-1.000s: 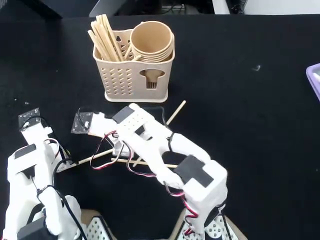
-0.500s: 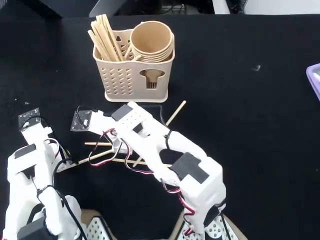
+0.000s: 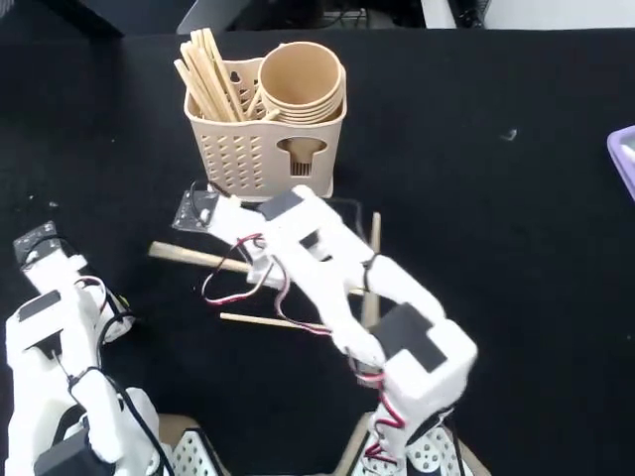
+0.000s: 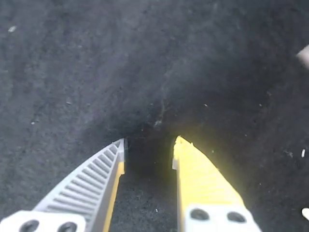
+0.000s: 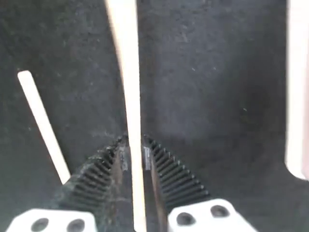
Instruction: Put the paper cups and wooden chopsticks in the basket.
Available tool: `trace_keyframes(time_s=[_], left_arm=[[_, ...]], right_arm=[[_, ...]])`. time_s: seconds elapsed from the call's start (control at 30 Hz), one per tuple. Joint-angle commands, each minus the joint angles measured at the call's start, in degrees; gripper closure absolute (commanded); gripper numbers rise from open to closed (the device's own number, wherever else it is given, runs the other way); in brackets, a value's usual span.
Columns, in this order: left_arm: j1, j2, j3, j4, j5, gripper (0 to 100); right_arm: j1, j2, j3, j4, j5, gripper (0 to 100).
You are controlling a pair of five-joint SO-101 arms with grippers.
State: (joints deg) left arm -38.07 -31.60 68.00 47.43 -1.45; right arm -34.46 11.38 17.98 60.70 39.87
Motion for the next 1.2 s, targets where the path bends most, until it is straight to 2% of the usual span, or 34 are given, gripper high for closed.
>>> trace_keyframes(time_s=[0.0,0.23,0.37,0.53,0.6,0.73,1.03,1.17], left_arm=[[-3.6,0.0,-1.6,-2.0,2.2,84],[0.1,0.1,-1.1,-2.1,2.3,84],[0.4,0.1,-1.0,-2.1,2.2,84],[0.5,0.5,-1.0,-2.2,2.2,84],[0.5,0.5,-1.0,-2.2,2.2,84],[0.5,0.6,-0.6,-3.9,2.2,84],[0.5,0.5,-0.1,-4.6,2.2,84],[0.5,0.6,-0.1,-4.5,2.2,84]], right_arm=[[2.3,-7.5,0.9,-0.8,0.3,98.8],[2.7,-10.6,2.7,-0.5,-0.1,98.8],[2.0,-17.5,-0.7,-0.1,-7.2,98.8],[-4.0,-32.4,-7.3,6.5,-14.3,98.8],[-4.7,-37.1,-9.0,5.3,-15.9,98.8],[-2.5,-39.7,-11.0,-4.6,-20.7,98.8],[2.1,-33.5,-11.1,-38.5,-36.7,98.7],[3.2,-28.4,-11.2,-50.5,-39.0,98.7]])
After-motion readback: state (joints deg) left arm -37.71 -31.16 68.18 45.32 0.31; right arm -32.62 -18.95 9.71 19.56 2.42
